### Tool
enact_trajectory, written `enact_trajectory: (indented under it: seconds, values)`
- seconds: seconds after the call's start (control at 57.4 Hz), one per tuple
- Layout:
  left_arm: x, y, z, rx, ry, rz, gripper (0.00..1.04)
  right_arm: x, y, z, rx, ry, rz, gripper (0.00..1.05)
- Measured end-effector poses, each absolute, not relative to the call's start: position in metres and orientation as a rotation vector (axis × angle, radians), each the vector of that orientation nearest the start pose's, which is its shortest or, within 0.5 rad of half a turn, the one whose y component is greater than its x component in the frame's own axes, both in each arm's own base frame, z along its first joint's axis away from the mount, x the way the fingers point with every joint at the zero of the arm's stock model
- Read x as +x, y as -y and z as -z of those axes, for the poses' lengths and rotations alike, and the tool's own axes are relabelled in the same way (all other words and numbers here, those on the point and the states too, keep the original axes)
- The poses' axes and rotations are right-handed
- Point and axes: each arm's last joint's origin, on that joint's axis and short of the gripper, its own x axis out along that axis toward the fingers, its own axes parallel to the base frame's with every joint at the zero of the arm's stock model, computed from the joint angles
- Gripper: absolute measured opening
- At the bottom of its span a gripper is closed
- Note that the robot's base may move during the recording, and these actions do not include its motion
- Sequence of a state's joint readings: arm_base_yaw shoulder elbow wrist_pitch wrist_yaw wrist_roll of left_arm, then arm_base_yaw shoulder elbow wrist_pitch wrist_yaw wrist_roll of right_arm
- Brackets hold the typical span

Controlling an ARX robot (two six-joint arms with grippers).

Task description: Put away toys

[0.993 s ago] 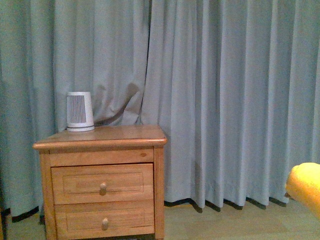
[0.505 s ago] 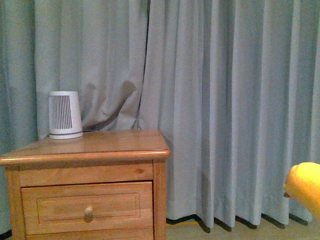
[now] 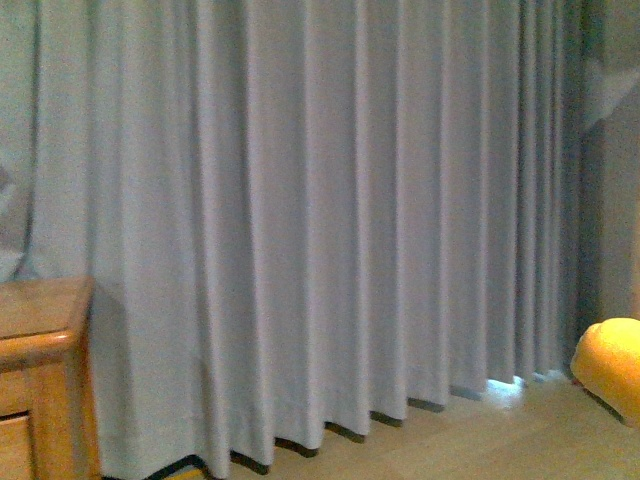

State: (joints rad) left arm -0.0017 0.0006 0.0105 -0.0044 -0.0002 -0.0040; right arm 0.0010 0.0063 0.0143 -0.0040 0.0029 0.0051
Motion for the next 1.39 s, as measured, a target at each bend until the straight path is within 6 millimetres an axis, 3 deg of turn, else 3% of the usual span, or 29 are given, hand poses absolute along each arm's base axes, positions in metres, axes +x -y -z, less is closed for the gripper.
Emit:
enact_trajectory:
  seconds: [1.393]
  values:
    - [0.0971,0.0003,-0.1666,-0.004,0.006,0.003,0.98,0.0972,0.0,-0.1675,0.005,0.004,-0.003,0.07]
